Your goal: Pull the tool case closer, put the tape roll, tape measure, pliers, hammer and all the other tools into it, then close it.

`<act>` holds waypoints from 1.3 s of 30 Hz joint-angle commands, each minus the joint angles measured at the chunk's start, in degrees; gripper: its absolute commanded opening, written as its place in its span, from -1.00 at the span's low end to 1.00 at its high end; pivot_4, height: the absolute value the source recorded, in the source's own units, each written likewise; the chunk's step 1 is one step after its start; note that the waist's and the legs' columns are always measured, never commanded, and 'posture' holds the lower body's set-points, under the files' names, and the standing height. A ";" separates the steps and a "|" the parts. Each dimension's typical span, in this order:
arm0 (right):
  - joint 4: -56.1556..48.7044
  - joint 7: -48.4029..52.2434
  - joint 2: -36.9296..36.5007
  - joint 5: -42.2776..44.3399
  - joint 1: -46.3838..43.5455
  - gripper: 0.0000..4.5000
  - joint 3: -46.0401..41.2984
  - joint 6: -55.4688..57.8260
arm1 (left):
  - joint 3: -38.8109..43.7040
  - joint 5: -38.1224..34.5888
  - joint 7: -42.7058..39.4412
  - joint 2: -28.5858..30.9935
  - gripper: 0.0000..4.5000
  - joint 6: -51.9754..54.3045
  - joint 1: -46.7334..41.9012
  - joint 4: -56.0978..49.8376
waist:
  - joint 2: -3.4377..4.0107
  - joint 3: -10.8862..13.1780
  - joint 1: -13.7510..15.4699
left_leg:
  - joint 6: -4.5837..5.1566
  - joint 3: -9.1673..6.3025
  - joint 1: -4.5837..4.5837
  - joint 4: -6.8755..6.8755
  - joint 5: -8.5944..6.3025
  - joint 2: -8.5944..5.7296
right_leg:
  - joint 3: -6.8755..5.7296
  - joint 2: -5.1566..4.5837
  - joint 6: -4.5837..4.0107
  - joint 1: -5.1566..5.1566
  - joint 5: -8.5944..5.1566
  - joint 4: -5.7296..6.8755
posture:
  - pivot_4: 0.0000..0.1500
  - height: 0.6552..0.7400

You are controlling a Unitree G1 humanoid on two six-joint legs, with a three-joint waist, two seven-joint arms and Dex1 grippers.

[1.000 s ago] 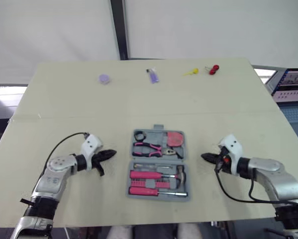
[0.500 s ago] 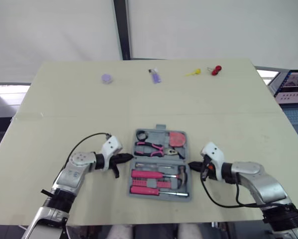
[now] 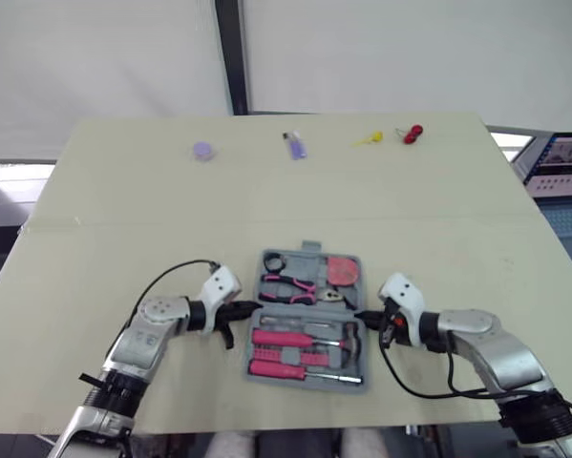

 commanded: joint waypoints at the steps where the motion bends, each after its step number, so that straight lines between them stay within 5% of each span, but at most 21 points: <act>1: -4.45 2.35 -0.21 1.66 0.27 -0.97 1.01 0.31 | -1.17 -1.26 -1.93 1.21 -0.98 1.90 2.83 -4.64 | 0.00 0.00 0.00 | 0.00 0.00 0.00 0.00 0.00 0.00 | 0.00 0.00 0.00 0.00 0.00 0.01 | 1.00 1.00; 39: -11.49 3.07 -0.91 2.86 5.84 -0.97 2.33 3.59 | 0.26 -3.96 -1.75 7.28 -0.98 7.86 12.27 -15.57 | 0.00 0.00 0.08 | -0.02 0.00 0.01 -0.04 -0.01 0.02 | 0.01 0.00 -0.01 0.00 0.00 -0.02 | 1.00 1.00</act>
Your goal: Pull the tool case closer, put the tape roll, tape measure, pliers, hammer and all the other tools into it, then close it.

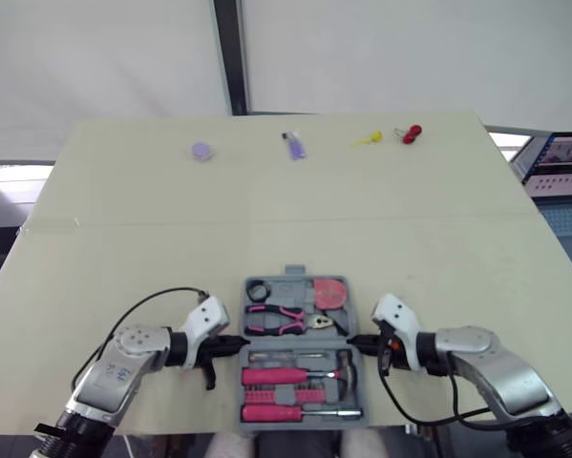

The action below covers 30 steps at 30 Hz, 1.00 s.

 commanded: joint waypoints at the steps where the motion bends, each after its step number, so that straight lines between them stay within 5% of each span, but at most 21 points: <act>1: -2.74 0.77 0.42 1.53 -0.15 -0.97 0.66 -0.02 | -0.74 -0.91 -0.63 0.29 -0.98 0.35 1.12 -1.58 | 0.00 0.00 -0.01 | 0.00 0.00 0.00 0.00 0.00 0.00 | 0.00 0.00 0.00 0.00 0.00 0.00 | 1.00 1.00; 30: -1.68 0.31 0.36 1.00 0.06 -0.97 0.40 -0.53 | -0.52 0.16 -0.37 0.84 -0.98 -1.34 0.65 0.79 | 0.00 0.00 -0.01 | 0.00 0.00 0.00 0.00 0.00 0.00 | 0.00 0.00 0.00 0.00 0.00 0.01 | 1.00 1.00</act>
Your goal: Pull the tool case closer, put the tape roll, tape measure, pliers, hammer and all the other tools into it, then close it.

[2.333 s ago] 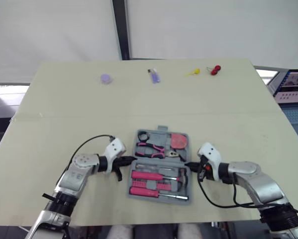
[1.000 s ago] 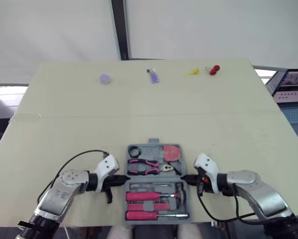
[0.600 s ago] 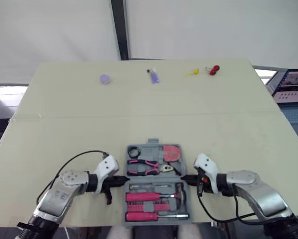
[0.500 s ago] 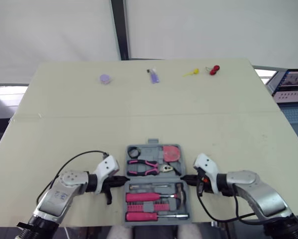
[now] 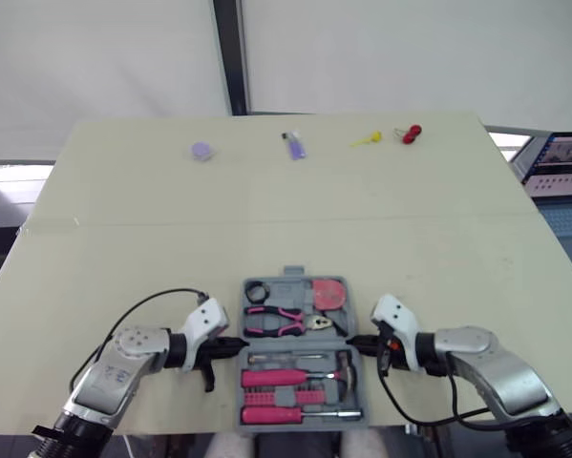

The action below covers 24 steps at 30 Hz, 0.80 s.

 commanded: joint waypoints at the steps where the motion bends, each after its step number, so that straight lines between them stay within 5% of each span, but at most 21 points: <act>1: -1.63 0.38 0.26 1.09 0.11 -0.97 0.07 -0.46 | -0.44 0.08 -0.35 0.36 -0.98 -0.74 0.15 1.17 | 0.00 0.00 0.01 | 0.00 0.00 0.00 0.00 0.00 0.00 | 0.00 0.00 0.00 0.00 0.00 0.00 | 1.00 1.00; 22: 1.78 3.15 -4.84 7.27 1.63 -0.97 -11.56 0.80 | 7.25 -3.68 -3.97 4.10 -0.98 -8.27 0.99 8.54 | 0.00 0.00 -0.01 | 0.00 0.01 0.04 0.01 0.00 0.02 | 0.00 0.01 0.00 0.02 0.00 0.02 | 1.00 1.00; 24: 1.76 4.17 -5.52 10.79 0.92 -0.73 -13.77 4.58 | 9.66 -7.30 -7.27 4.81 -1.00 -8.99 1.77 6.40 | 0.00 0.01 0.03 | 0.00 0.01 0.03 0.01 0.00 0.01 | 0.00 0.00 0.00 0.02 0.00 0.02 | 1.00 1.00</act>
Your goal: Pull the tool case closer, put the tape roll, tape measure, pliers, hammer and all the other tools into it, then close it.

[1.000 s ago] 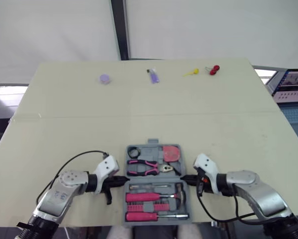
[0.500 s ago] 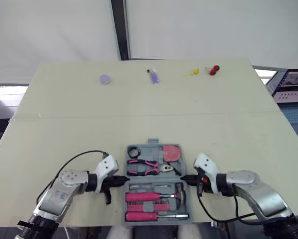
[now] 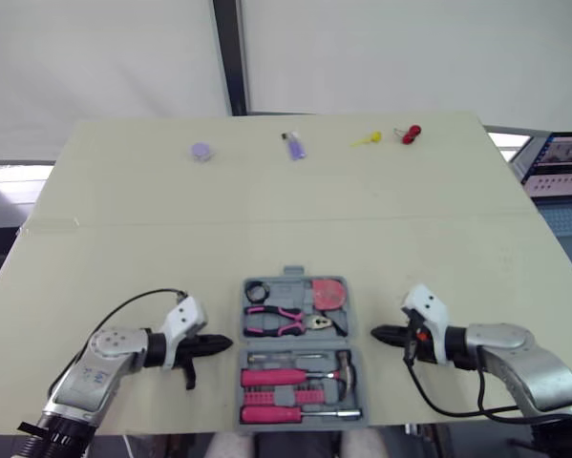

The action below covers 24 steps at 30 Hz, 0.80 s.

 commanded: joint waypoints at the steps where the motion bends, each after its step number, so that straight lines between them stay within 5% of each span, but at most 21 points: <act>1: -0.61 2.59 -1.60 6.61 -1.34 -0.61 -4.82 5.92 | 4.86 -6.14 -5.30 2.02 -1.00 -1.03 1.48 -3.54 | 0.00 0.00 0.02 | 0.00 0.00 -0.03 0.01 0.00 0.00 | 0.00 0.00 0.00 -0.01 0.00 0.00 | 1.00 1.00; 8: 3.71 -2.57 2.70 13.91 -11.21 0.99 -9.36 16.72 | 4.40 -10.97 -13.77 9.27 -1.00 2.26 10.81 -14.79 | 0.08 0.09 -0.54 | -0.01 0.01 -0.04 -0.06 -0.01 0.04 | 0.00 0.01 -0.03 -0.03 0.01 -0.05 | 1.00 1.00; 24: 13.68 -13.97 12.88 12.75 -23.66 0.99 -4.70 27.88 | -10.15 3.10 -8.39 7.65 -1.00 -5.83 12.66 -14.07 | 0.15 0.10 -0.11 | -0.01 0.16 -0.46 0.06 0.01 0.04 | 0.06 0.02 -0.08 -0.62 0.04 0.19 | 1.00 1.00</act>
